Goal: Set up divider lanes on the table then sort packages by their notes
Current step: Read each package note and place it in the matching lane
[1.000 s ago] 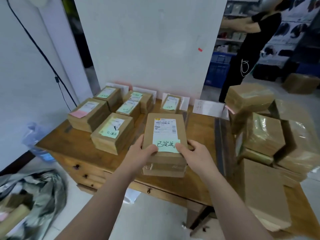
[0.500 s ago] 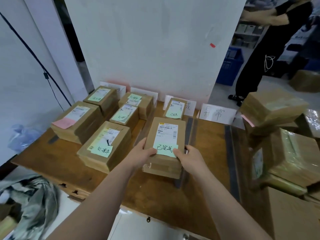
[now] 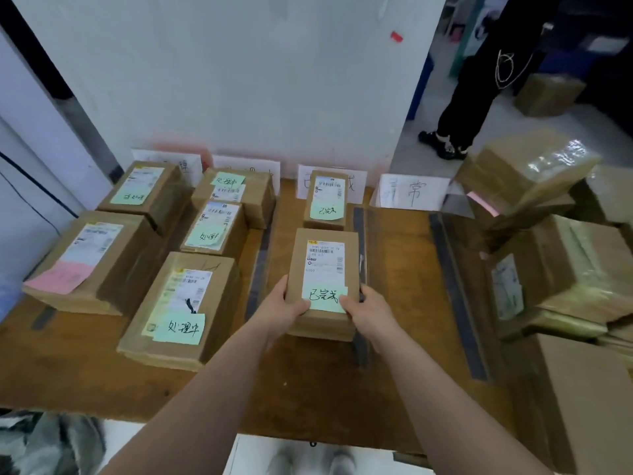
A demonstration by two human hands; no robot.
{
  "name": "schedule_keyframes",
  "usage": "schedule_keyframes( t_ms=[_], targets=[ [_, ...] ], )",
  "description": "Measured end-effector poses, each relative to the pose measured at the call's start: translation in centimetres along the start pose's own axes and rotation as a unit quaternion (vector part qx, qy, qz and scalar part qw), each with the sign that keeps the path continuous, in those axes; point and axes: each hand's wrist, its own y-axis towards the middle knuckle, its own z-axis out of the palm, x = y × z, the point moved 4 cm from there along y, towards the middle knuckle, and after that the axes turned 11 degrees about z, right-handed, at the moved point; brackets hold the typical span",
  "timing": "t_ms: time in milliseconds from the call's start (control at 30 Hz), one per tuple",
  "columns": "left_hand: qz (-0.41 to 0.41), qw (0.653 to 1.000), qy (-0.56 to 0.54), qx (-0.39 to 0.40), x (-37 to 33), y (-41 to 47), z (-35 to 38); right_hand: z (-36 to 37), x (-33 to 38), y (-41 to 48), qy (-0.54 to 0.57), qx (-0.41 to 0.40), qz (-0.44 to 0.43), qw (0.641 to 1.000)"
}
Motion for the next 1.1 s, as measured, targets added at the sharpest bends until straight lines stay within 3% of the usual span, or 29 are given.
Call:
schedule_keyframes(
  t_ms=[633, 900, 1100],
  targets=[
    [0.019, 0.997, 0.081, 0.005, 1.8, 3.5, -0.2, 1.6, -0.1, 1.7, -0.013, -0.041, -0.004, 0.999],
    [0.158, 0.967, 0.197, -0.020, -3.3, 2.1, -1.3, -1.3, 1.8, -1.7, -0.072, -0.145, -0.091, 0.983],
    [0.263, 0.901, 0.346, -0.025, -6.6, -0.5, -0.1, -5.2, 1.0, -6.0, -0.150, -0.244, -0.135, 0.949]
  ],
)
